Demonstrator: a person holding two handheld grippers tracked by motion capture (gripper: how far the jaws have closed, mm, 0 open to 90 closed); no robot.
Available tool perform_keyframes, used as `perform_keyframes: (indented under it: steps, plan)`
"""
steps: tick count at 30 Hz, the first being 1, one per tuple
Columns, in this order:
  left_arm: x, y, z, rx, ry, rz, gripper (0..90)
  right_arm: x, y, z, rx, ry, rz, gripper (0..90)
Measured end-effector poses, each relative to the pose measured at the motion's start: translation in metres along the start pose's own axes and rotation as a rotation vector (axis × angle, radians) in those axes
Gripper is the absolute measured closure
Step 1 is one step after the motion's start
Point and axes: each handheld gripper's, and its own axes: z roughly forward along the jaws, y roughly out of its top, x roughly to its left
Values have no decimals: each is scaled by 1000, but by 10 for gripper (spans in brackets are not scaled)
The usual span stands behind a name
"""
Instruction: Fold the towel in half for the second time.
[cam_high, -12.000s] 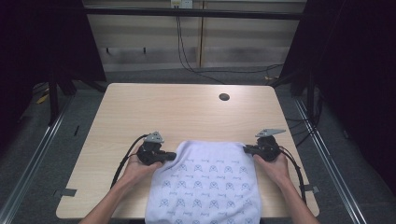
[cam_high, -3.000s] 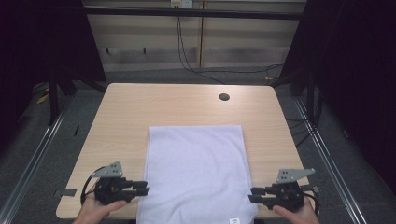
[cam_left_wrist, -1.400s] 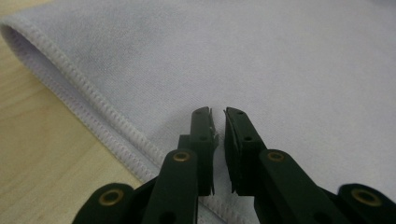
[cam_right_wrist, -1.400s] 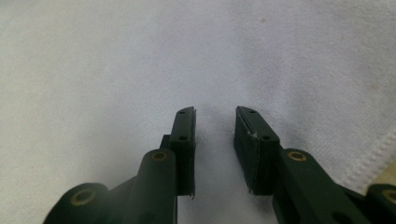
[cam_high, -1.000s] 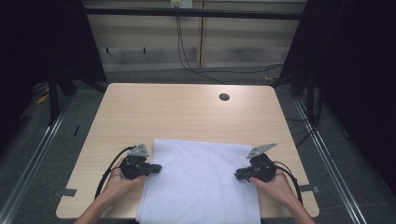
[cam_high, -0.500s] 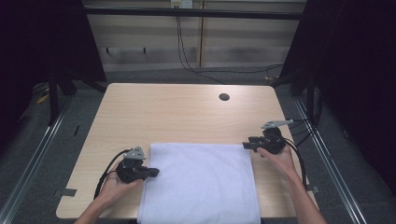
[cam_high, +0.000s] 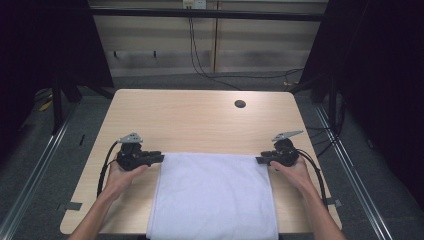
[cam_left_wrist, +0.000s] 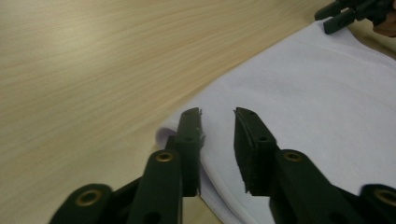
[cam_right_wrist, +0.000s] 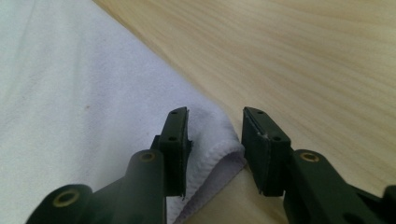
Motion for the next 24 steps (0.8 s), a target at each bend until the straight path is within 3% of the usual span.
perform_keyframes:
  steps: [1,4,6,8,10,16,19,22,24]
  plan:
    - [4,2,3,-7,-20,-20,667,1,0,0,1,6,2,658]
    - [12,4,11,5,-31,-29,603,-1,-1,-2,10,4,22,707]
    - [14,3,16,20,-19,-37,567,-3,-3,-3,0,16,26,752]
    - [17,1,24,55,20,-22,530,-4,-4,-3,2,27,31,788]
    - [21,-1,28,76,-2,-46,515,-4,-4,-3,2,32,31,819]
    - [14,-3,37,118,-18,3,518,-3,-4,-2,7,34,33,842]
    - [12,-2,39,128,-24,37,577,-3,-3,-2,4,32,29,845]
    - [10,-3,38,146,-38,55,754,-4,-4,-2,2,41,34,847]
    - [10,-3,39,146,-40,56,821,-5,-4,-1,-8,46,36,850]
